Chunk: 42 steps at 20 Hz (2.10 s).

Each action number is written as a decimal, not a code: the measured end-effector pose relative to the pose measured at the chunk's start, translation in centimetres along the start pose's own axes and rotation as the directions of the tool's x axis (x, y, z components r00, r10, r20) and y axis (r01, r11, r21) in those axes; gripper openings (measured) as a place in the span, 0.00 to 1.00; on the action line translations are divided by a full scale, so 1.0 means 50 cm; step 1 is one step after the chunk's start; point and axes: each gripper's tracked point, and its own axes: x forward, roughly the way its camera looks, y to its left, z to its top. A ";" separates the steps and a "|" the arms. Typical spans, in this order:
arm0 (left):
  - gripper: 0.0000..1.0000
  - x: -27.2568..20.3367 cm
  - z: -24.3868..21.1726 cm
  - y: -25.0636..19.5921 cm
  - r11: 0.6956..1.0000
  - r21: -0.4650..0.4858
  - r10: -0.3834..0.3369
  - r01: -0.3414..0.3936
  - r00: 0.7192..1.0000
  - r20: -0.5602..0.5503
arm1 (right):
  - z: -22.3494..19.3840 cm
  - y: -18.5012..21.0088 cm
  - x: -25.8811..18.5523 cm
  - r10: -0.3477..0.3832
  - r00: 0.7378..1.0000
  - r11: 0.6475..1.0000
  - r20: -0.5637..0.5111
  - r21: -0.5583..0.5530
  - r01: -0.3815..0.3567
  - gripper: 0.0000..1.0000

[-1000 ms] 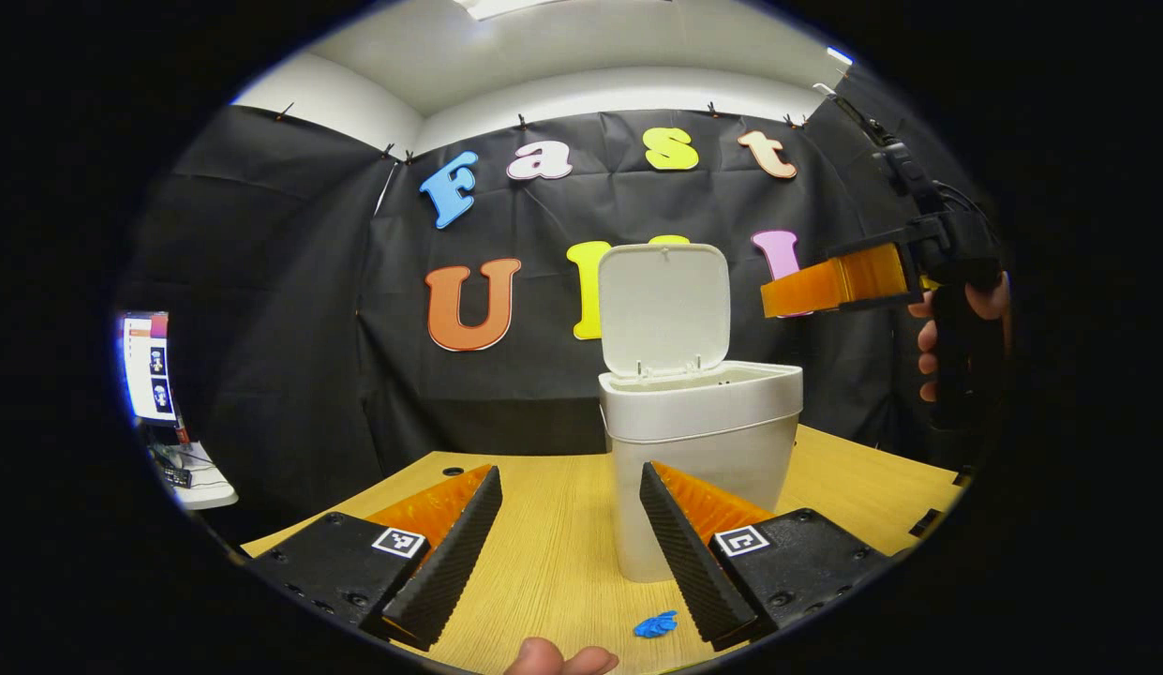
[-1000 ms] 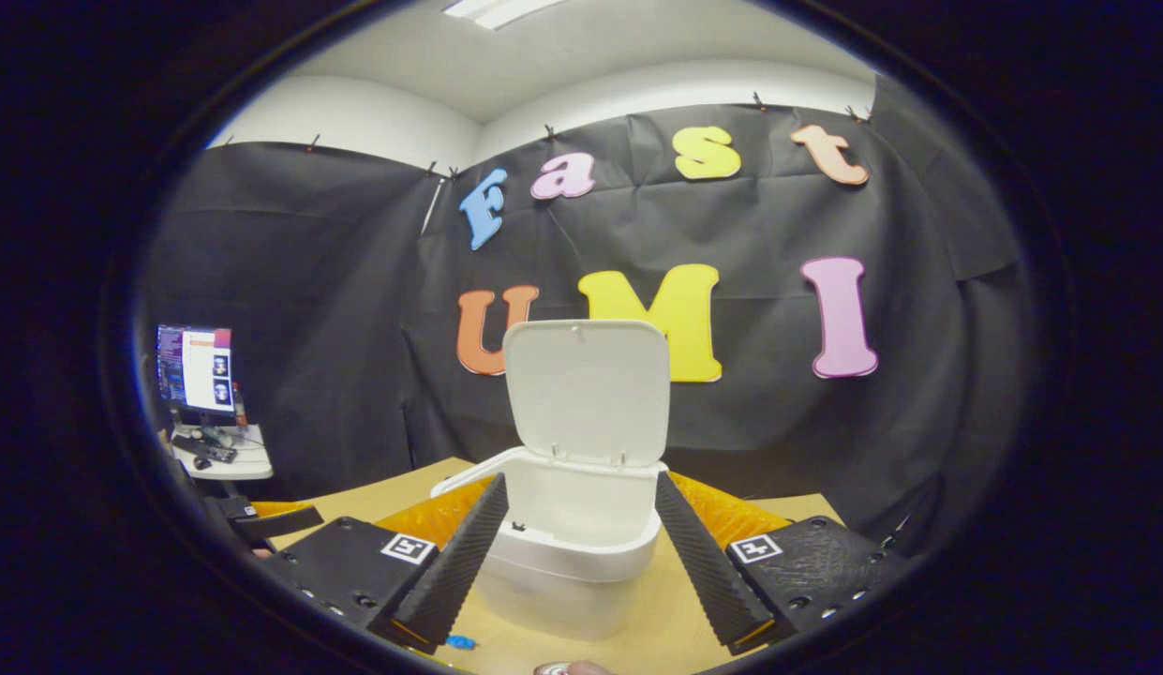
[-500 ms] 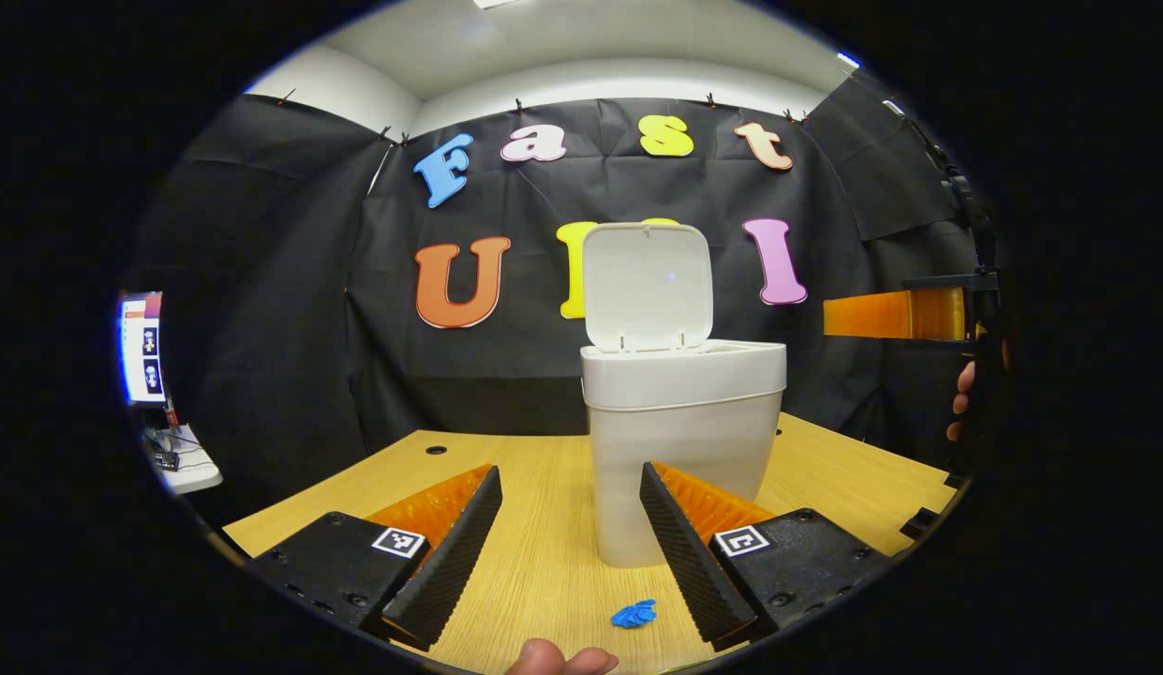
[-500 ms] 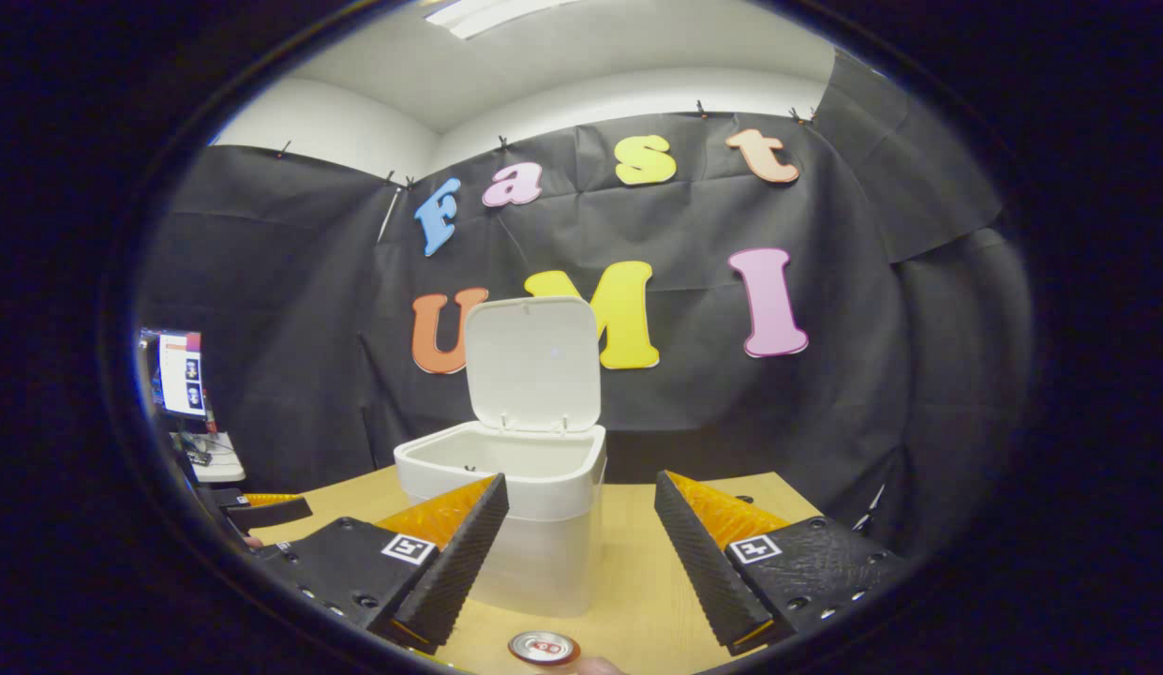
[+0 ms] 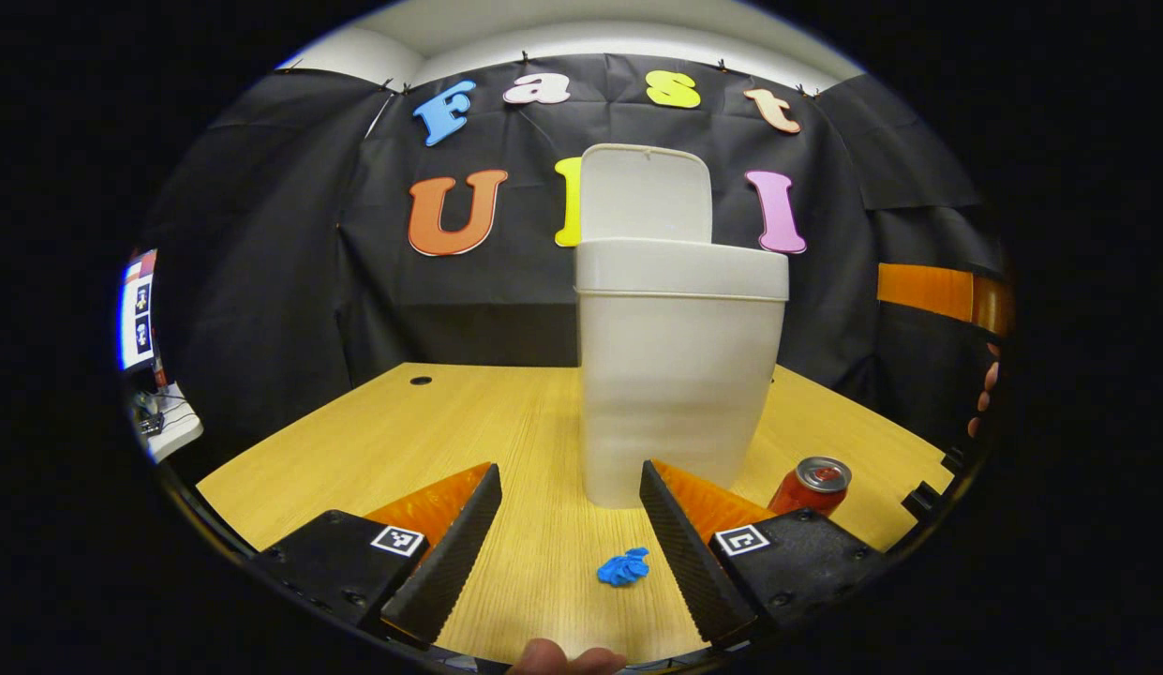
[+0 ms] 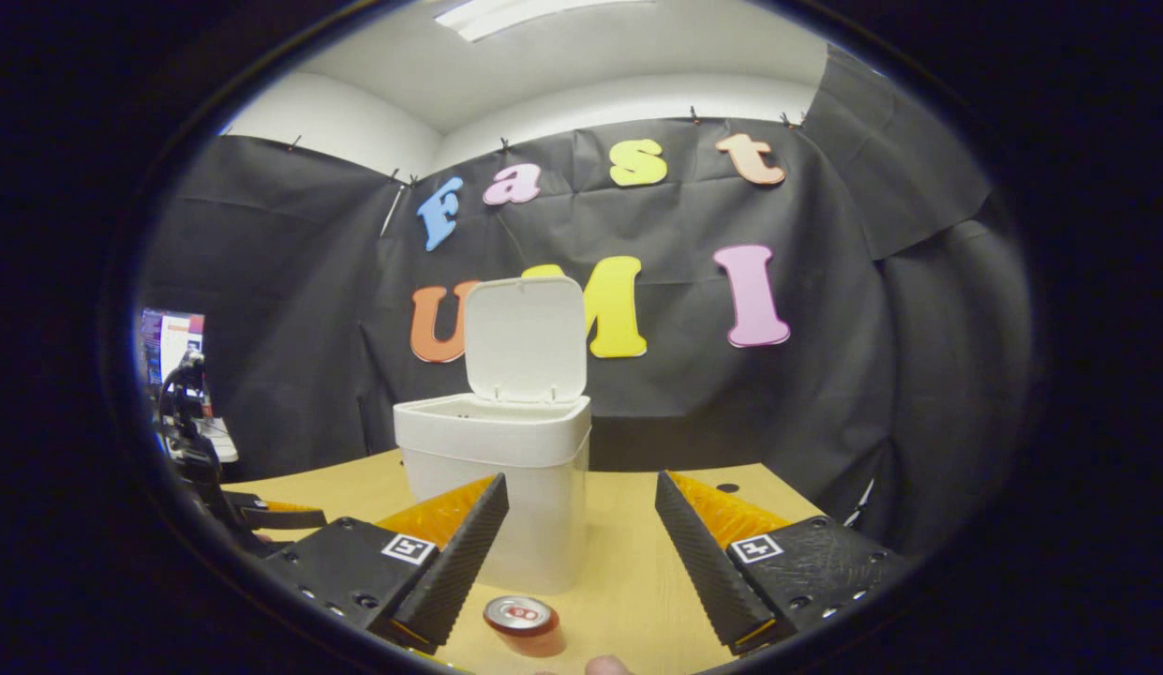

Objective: Press the lid of the desktop garbage bin to open it, pick up the crumpled paper on the desktop and throw it into the bin, then pick up the pop can on the desktop and drop it into the bin, and finally close the garbage bin lid.

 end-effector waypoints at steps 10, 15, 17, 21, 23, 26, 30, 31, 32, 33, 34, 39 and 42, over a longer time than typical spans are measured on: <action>0.97 0.034 -0.170 -0.059 0.997 -0.019 -0.071 0.069 0.971 -0.230 | -0.122 -0.036 -0.028 -0.010 0.996 1.000 -0.084 -0.022 0.009 0.98; 0.97 0.051 -0.207 -0.053 0.998 -0.042 -0.067 0.057 0.951 -0.301 | -0.136 -0.044 -0.031 -0.009 0.997 1.000 -0.083 -0.019 0.008 0.98; 0.97 0.056 -0.215 -0.056 0.998 -0.044 -0.066 0.055 0.947 -0.314 | -0.146 -0.041 -0.032 -0.003 0.996 1.000 -0.090 -0.020 0.001 0.98; 0.89 0.062 -0.229 -0.032 0.997 -0.051 -0.063 0.049 0.937 -0.343 | -0.163 -0.041 -0.035 0.002 0.995 1.000 -0.104 -0.028 -0.005 0.98; 0.83 0.061 -0.228 -0.025 0.998 -0.033 -0.057 0.048 0.938 -0.341 | -0.167 -0.040 -0.040 0.001 0.994 1.000 -0.108 -0.026 -0.004 0.98; 0.72 0.061 -0.232 -0.006 0.999 -0.006 -0.037 0.037 0.939 -0.341 | -0.176 -0.037 -0.043 0.003 0.993 0.999 -0.116 -0.034 -0.007 0.98; 0.46 0.053 -0.207 0.018 0.999 -0.015 -0.044 0.041 0.945 -0.325 | -0.178 -0.027 -0.049 -0.002 0.993 1.000 -0.115 -0.028 -0.001 0.98; 0.41 0.052 -0.197 0.023 0.999 -0.014 -0.046 0.044 0.947 -0.317 | -0.180 -0.026 -0.049 -0.006 0.993 1.000 -0.114 -0.026 0.003 0.98; 0.39 0.050 -0.187 0.027 0.999 -0.010 -0.047 0.046 0.949 -0.311 | -0.182 -0.022 -0.051 -0.008 0.993 1.000 -0.114 -0.022 0.005 0.98; 0.35 0.048 -0.176 0.032 0.999 -0.011 -0.048 0.047 0.951 -0.307 | -0.187 -0.014 -0.054 -0.005 0.993 1.000 -0.119 -0.017 0.003 0.98; 0.33 0.046 -0.165 0.035 0.999 -0.018 -0.053 0.050 0.952 -0.303 | -0.192 -0.004 -0.056 0.002 0.992 1.000 -0.124 -0.011 -0.004 0.98; 0.32 0.044 -0.134 0.037 0.998 -0.044 -0.051 0.041 0.966 -0.252 | -0.227 0.044 -0.074 0.021 0.988 0.999 -0.154 -0.032 -0.026 0.98; 0.32 0.025 -0.104 0.052 0.998 -0.052 -0.041 0.030 0.973 -0.226 | -0.247 0.057 -0.074 0.020 0.985 0.999 -0.173 -0.042 -0.027 0.98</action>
